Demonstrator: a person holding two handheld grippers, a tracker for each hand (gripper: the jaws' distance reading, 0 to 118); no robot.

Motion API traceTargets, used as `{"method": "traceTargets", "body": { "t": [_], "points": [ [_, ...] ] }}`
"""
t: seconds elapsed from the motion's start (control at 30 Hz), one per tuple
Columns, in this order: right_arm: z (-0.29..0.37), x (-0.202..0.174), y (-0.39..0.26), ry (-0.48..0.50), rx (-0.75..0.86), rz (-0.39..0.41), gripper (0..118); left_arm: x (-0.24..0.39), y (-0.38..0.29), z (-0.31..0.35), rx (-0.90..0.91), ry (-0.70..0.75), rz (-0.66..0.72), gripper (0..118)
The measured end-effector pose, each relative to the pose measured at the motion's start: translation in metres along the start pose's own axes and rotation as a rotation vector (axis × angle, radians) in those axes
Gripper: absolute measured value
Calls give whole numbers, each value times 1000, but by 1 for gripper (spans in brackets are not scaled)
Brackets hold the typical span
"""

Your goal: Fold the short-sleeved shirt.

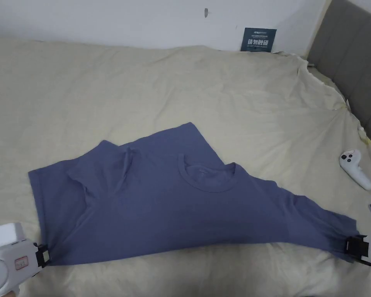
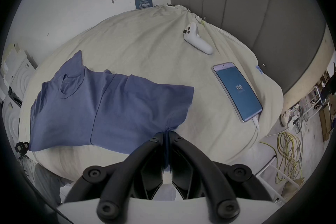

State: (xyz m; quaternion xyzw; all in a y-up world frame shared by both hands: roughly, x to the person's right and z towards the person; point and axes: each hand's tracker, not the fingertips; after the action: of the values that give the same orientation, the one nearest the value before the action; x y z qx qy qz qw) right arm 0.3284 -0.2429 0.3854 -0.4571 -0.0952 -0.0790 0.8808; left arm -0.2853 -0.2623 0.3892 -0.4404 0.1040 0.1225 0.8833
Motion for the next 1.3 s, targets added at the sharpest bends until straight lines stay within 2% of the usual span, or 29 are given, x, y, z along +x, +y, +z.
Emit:
{"method": "traceTargets", "body": {
  "t": [0.03,0.07,0.1,0.13,0.17,0.2,0.23,0.4,0.5,0.63,0.73,0.83,0.9,0.93,0.97,1.0,1.03,1.07,1.13,1.17,1.3],
  "points": [
    [0,2,0,6,-9,-9,4,0,-1,2,4,-3,1,3],
    [2,2,-2,16,-2,-18,5,1,1,4,3,-3,2,15],
    [5,0,-2,28,15,-27,13,0,2,5,1,-3,6,30],
    [9,-2,-2,33,27,-21,31,-3,4,8,7,-6,19,55],
    [13,-3,0,23,39,-12,68,-6,7,12,19,-25,40,90],
    [16,-4,3,14,45,7,91,-8,10,14,30,-36,57,111],
    [20,-6,8,-6,36,33,98,-11,13,16,47,-42,61,118],
    [56,-24,33,-37,172,90,100,-4,47,44,195,-50,53,118],
    [83,-37,53,9,310,76,101,8,68,62,326,-46,10,118],
    [115,-59,72,38,513,71,101,33,86,82,508,41,-131,118],
    [130,-78,73,58,648,125,102,50,86,93,620,77,-203,118],
    [134,-97,66,96,702,163,102,57,83,98,645,20,-195,118],
    [136,-108,58,142,735,159,101,60,80,98,650,-26,-190,107],
    [136,-114,54,148,745,158,100,62,76,98,648,-22,-187,93],
    [134,-117,51,158,751,165,95,63,73,98,646,-26,-190,68],
    [134,-120,48,167,761,167,86,64,70,97,644,-27,-194,51],
    [134,-125,44,172,768,173,71,65,67,96,641,-28,-197,39],
    [133,-127,42,176,765,179,45,65,64,96,638,-26,-200,27],
    [131,-135,36,179,759,191,3,62,60,95,625,-43,-203,3],
    [129,-137,34,180,758,189,1,62,57,95,620,-47,-198,0],
    [129,-141,27,187,748,200,0,57,53,93,594,-72,-163,0]
  ]
}}
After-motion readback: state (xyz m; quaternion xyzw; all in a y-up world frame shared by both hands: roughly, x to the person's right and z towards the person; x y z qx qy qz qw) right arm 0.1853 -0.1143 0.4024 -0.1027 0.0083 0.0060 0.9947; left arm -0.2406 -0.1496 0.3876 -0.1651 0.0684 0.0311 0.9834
